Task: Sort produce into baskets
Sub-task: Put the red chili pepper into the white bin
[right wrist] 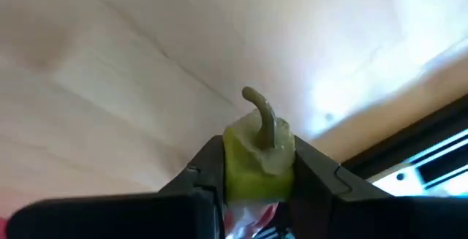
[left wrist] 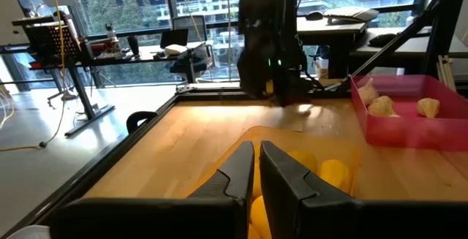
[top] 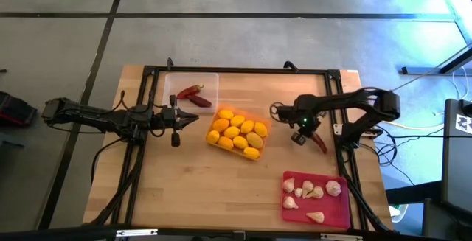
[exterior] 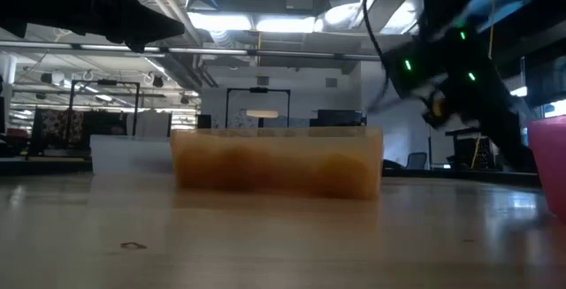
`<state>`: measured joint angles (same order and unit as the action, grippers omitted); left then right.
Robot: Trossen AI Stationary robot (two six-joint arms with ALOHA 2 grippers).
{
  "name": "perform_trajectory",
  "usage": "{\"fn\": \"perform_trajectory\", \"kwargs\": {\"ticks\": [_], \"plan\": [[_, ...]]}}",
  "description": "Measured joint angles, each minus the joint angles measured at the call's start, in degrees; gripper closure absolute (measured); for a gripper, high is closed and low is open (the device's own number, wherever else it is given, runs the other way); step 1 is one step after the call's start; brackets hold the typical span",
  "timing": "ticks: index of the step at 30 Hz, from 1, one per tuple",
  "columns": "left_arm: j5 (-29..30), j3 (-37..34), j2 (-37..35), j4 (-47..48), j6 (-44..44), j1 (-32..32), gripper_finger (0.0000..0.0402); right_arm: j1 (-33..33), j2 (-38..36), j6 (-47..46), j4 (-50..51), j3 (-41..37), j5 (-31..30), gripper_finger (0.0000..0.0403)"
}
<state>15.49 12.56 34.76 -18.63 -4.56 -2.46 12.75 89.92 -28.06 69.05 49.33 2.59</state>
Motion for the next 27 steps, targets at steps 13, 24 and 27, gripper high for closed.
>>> {"fn": "perform_trajectory", "kwargs": {"ticks": [13,24,27], "plan": [[-0.01,0.02,-0.61,-1.9,0.35,0.0,0.038,0.02,-4.36,9.45,-8.01,20.55,-20.72,0.0302],[0.15,0.02,-1.7,-1.75,1.57,0.0,0.038,0.44,-0.07,26.92,-51.25,22.2,-20.47,0.0302],[0.29,0.02,-1.7,-1.41,1.06,0.0,0.038,1.24,3.27,29.48,-59.57,22.2,-17.92,0.0301]]}}
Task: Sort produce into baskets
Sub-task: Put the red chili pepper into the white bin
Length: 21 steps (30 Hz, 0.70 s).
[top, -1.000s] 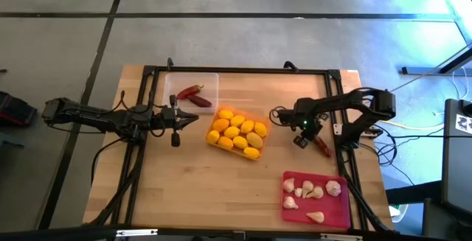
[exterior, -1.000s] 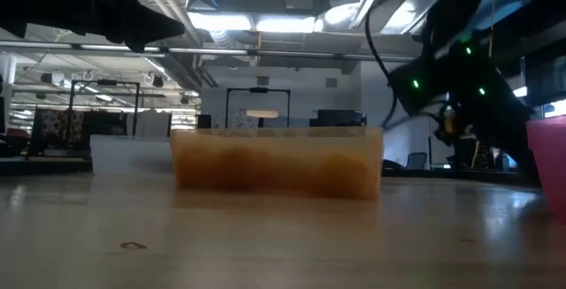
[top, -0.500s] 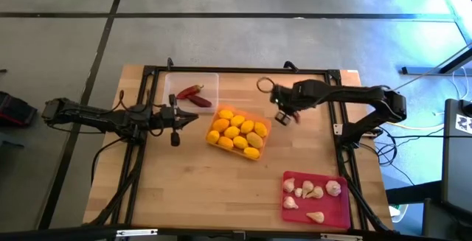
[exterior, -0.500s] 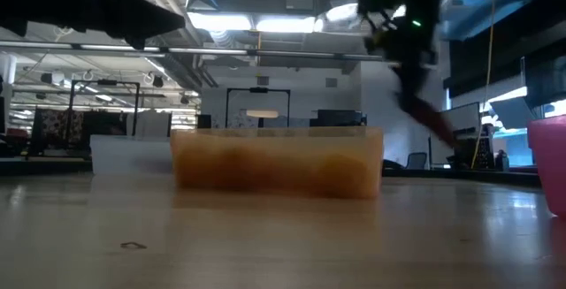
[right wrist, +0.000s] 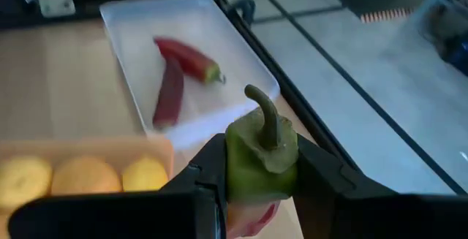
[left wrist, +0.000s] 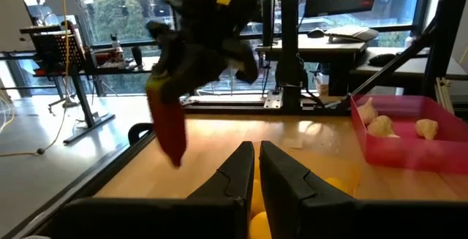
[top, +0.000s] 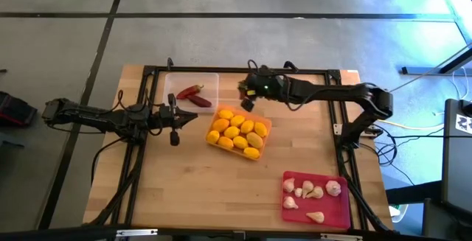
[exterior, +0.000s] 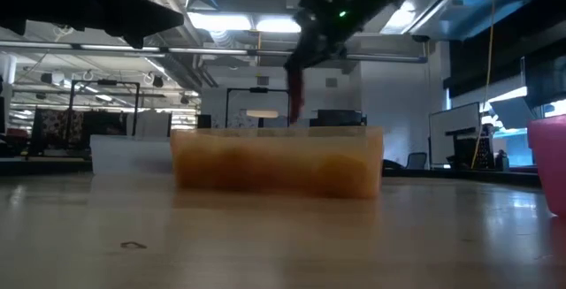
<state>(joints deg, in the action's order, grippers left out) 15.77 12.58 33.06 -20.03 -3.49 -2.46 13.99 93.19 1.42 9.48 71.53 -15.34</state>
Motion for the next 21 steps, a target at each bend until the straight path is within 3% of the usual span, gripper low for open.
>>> {"fn": "perform_trajectory", "kwargs": {"ticks": [9,21], "plan": [[1.31,0.0,0.02,-0.02,-0.19,0.0,0.038,3.04,9.88,0.43,-16.65,2.77,7.08,0.0301],[1.68,0.0,0.03,0.1,-0.93,0.08,0.038,4.93,25.92,0.41,-15.08,20.8,15.24,0.0301]]}}
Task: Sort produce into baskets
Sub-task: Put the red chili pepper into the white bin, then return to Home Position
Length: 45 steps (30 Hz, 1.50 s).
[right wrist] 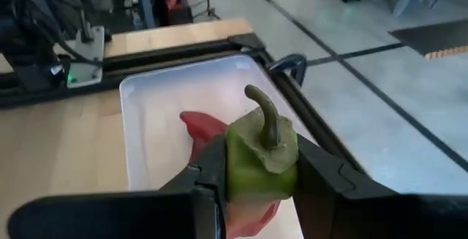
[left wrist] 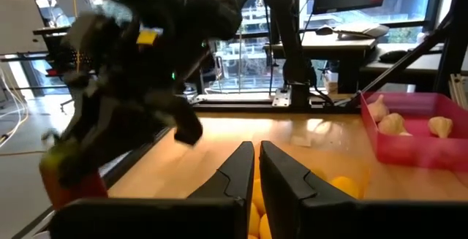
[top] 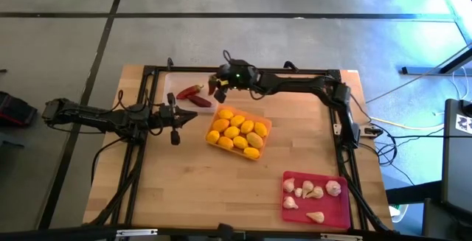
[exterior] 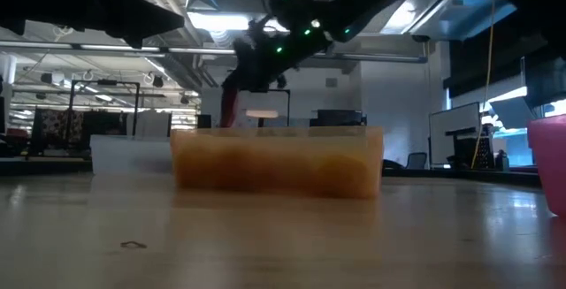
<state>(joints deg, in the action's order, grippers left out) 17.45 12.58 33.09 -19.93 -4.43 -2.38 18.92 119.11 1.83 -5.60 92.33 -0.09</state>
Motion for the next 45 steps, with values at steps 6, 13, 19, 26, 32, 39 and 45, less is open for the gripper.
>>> {"fn": "perform_trajectory", "kwargs": {"ticks": [6,13,19,26,32,39,45], "plan": [[0.54,0.0,-0.01,0.34,0.28,0.46,0.038,0.26,5.84,-0.02,4.94,4.66,0.8,0.0301],[0.63,0.0,-0.01,1.32,0.63,1.1,0.038,0.24,7.26,0.0,7.61,4.77,0.78,0.0299],[0.62,0.0,-0.01,1.31,0.65,1.1,0.038,0.24,7.24,-0.02,6.78,4.77,0.75,0.024],[0.61,0.0,-0.01,1.32,0.63,1.1,0.038,0.24,6.91,0.18,7.58,4.77,-1.69,0.0159],[0.61,0.0,-0.01,1.37,0.61,1.1,0.038,0.24,3.59,3.91,6.52,4.86,-5.21,0.0143],[0.76,0.0,-0.01,1.35,-1.38,1.24,0.038,0.21,-0.72,6.6,9.29,4.86,-7.18,0.0142],[1.11,0.0,-0.01,1.34,-1.09,1.41,0.038,-2.02,-6.19,6.41,21.18,4.84,-2.35,0.0172]]}}
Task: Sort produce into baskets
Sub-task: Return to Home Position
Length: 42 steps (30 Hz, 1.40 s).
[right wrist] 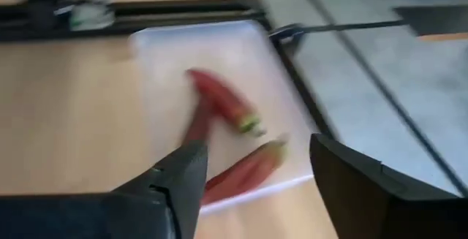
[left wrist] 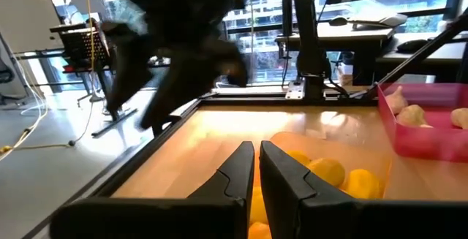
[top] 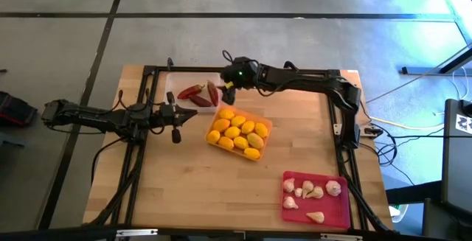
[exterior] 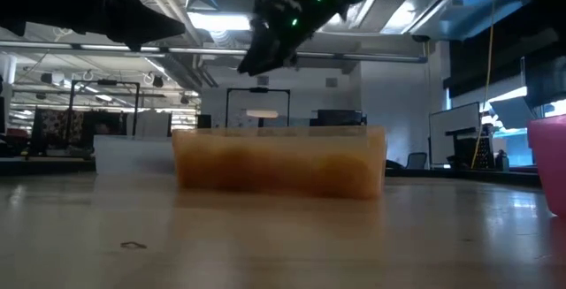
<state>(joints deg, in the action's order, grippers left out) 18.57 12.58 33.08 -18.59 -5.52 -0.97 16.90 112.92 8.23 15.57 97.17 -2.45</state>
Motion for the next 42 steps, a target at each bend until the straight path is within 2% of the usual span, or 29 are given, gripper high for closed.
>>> {"fn": "perform_trajectory", "kwargs": {"ticks": [4,8,13,17,21,25,39,42], "plan": [[0.0,0.0,0.0,-0.01,0.53,0.25,0.038,-1.79,-3.05,0.06,9.07,-0.05,4.47,0.0216],[0.02,0.0,-0.07,-0.04,0.46,0.81,0.038,-2.81,-6.2,0.69,12.35,-3.54,10.74,0.0277],[-0.05,0.0,-0.42,0.3,2.37,1.73,0.038,-3.19,-12.04,0.65,9.14,-13.09,12.66,0.0357],[-4.57,0.0,-0.81,2.23,2.49,1.73,0.0384,-3.12,-17.14,-0.25,2.67,-23.05,15.25,0.0397],[-6.67,-0.02,-2.03,4.24,3.86,1.73,0.0398,-3.12,-22.43,-3.15,-4.66,-32.04,18.24,0.0388],[-8.08,-0.17,-4.64,8.03,4.92,1.73,0.0397,-3.13,-27.77,-5.39,-10.37,-40.38,18.65,0.0382],[-8.13,-12.14,-20.42,6.48,9.08,1.75,0.04,-3.12,-48.13,-15.72,-33.29,-68.38,18.61,0.0381],[-8.0,-12.13,-22.65,8.66,9.47,1.77,0.0398,-3.12,-52.21,-17.75,-38.71,-74.17,18.32,0.0381]]}}
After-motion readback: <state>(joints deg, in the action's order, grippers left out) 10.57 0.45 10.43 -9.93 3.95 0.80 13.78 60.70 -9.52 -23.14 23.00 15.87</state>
